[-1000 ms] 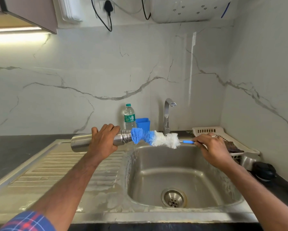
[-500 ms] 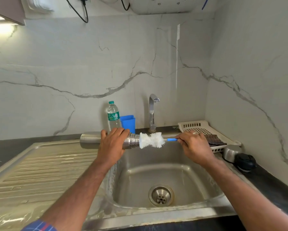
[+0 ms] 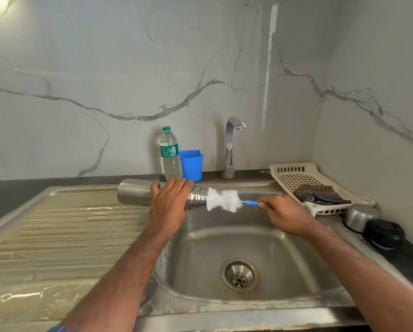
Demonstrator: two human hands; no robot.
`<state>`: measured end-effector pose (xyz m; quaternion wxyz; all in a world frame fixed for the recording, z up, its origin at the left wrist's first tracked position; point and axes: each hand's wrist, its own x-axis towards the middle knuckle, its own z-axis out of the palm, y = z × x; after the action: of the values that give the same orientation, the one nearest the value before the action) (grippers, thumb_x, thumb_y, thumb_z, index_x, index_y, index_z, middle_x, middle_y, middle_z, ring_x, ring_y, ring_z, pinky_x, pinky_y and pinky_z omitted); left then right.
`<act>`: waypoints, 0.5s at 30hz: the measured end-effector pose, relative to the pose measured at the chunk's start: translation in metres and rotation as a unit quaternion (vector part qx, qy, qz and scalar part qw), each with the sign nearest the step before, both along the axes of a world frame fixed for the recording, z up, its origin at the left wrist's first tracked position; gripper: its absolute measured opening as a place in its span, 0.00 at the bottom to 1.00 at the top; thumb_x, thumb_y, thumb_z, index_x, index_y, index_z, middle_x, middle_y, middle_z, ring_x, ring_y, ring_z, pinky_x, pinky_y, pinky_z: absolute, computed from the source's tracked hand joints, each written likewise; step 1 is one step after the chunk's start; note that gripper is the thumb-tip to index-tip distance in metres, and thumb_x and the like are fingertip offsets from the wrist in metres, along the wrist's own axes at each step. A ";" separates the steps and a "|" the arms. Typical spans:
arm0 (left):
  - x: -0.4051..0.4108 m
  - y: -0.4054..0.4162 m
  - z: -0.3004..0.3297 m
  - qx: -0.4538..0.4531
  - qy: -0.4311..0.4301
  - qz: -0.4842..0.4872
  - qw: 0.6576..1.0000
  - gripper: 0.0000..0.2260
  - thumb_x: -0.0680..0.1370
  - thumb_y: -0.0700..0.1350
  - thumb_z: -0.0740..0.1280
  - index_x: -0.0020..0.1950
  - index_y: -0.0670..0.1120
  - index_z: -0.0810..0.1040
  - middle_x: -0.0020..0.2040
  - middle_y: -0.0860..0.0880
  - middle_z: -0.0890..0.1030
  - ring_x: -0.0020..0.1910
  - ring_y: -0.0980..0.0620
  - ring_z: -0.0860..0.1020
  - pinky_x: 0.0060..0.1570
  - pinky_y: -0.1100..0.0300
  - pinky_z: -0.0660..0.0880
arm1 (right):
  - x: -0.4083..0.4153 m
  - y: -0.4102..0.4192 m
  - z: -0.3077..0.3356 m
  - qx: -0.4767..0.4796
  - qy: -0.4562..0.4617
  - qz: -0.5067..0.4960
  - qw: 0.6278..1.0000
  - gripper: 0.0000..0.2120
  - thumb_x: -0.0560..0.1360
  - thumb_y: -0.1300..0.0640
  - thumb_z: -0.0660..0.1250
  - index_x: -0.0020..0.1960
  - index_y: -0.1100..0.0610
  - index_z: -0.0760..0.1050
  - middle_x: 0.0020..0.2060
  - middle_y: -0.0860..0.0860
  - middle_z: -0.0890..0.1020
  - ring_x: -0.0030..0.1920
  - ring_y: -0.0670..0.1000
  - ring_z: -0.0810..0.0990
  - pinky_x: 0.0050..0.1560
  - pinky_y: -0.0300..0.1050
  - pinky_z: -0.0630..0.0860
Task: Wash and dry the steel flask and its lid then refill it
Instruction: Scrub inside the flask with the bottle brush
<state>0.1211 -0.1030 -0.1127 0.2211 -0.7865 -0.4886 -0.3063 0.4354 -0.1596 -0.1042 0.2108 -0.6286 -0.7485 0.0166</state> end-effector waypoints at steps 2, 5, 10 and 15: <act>0.000 0.001 -0.001 0.005 0.006 -0.006 1.000 0.37 0.57 0.39 0.85 0.63 0.51 0.78 0.59 0.54 0.81 0.58 0.50 0.77 0.60 0.47 0.65 | 0.007 0.000 -0.003 -0.037 0.042 0.030 0.998 0.11 0.84 0.49 0.61 0.45 0.42 0.78 0.36 0.47 0.80 0.37 0.48 0.77 0.41 0.49 0.73; -0.001 0.000 -0.001 0.005 0.005 -0.011 1.000 0.37 0.57 0.39 0.85 0.64 0.51 0.78 0.59 0.54 0.81 0.59 0.51 0.76 0.61 0.47 0.64 | 0.010 -0.005 0.000 -0.040 0.060 0.042 0.997 0.11 0.84 0.49 0.61 0.46 0.44 0.80 0.35 0.49 0.79 0.34 0.46 0.75 0.39 0.47 0.72; -0.002 -0.002 0.001 0.015 0.001 -0.002 1.000 0.36 0.58 0.37 0.84 0.64 0.50 0.78 0.59 0.52 0.81 0.59 0.49 0.77 0.60 0.46 0.64 | -0.004 -0.006 0.007 -0.024 -0.055 0.015 0.998 0.12 0.85 0.45 0.55 0.52 0.43 0.77 0.46 0.46 0.81 0.45 0.50 0.77 0.44 0.48 0.72; -0.008 -0.006 0.004 0.003 -0.033 -0.003 0.999 0.36 0.59 0.42 0.85 0.65 0.48 0.78 0.60 0.51 0.82 0.58 0.47 0.79 0.55 0.48 0.64 | -0.013 -0.008 0.010 0.223 -0.072 0.040 0.971 0.10 0.82 0.51 0.62 0.53 0.51 0.81 0.42 0.47 0.84 0.41 0.53 0.79 0.43 0.45 0.63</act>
<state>0.1131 -0.1092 -0.1087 0.2061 -0.7769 -0.4919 -0.3345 0.4226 -0.1677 -0.0946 0.2906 -0.5347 -0.7710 -0.1875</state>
